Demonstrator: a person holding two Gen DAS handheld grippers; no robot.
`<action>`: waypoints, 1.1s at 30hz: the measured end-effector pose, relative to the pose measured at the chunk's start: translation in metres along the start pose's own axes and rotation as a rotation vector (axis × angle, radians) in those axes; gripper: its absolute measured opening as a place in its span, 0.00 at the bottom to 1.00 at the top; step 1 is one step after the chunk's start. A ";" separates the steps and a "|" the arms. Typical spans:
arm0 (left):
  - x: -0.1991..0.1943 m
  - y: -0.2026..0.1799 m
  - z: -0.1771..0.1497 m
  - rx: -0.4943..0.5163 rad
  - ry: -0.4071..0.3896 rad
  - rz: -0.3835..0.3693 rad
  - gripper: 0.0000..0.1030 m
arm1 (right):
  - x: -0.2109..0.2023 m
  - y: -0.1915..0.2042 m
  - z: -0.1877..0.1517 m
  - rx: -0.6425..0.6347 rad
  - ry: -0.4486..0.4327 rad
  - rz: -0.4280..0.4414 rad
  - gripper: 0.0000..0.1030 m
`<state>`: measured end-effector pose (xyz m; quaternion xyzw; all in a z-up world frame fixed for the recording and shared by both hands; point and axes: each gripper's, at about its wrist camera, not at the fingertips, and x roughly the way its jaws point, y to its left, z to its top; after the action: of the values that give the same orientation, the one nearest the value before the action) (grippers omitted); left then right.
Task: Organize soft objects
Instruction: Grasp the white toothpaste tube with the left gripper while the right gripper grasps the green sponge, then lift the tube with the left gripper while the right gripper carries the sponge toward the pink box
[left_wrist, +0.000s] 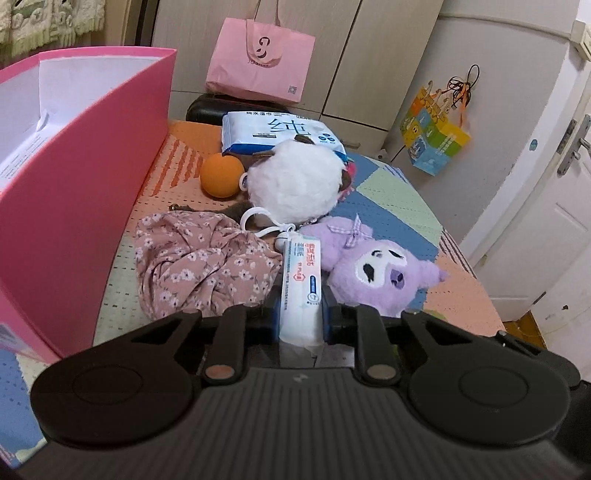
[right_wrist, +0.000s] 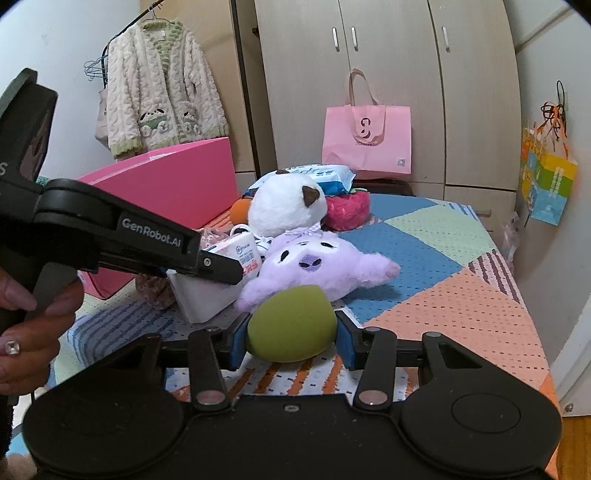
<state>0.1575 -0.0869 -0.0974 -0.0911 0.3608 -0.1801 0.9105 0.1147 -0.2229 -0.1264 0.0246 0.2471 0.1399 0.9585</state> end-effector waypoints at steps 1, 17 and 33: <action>-0.002 0.001 -0.001 -0.004 -0.001 -0.003 0.19 | -0.001 0.001 0.000 -0.002 -0.001 -0.002 0.51; -0.011 -0.002 -0.013 0.061 0.045 0.019 0.21 | -0.002 0.012 0.002 -0.003 0.025 -0.019 0.51; -0.016 -0.008 -0.017 0.114 0.000 0.078 0.17 | -0.007 0.004 0.002 -0.001 0.030 -0.041 0.51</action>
<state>0.1324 -0.0887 -0.0974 -0.0250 0.3532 -0.1648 0.9206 0.1091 -0.2212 -0.1214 0.0169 0.2617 0.1207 0.9574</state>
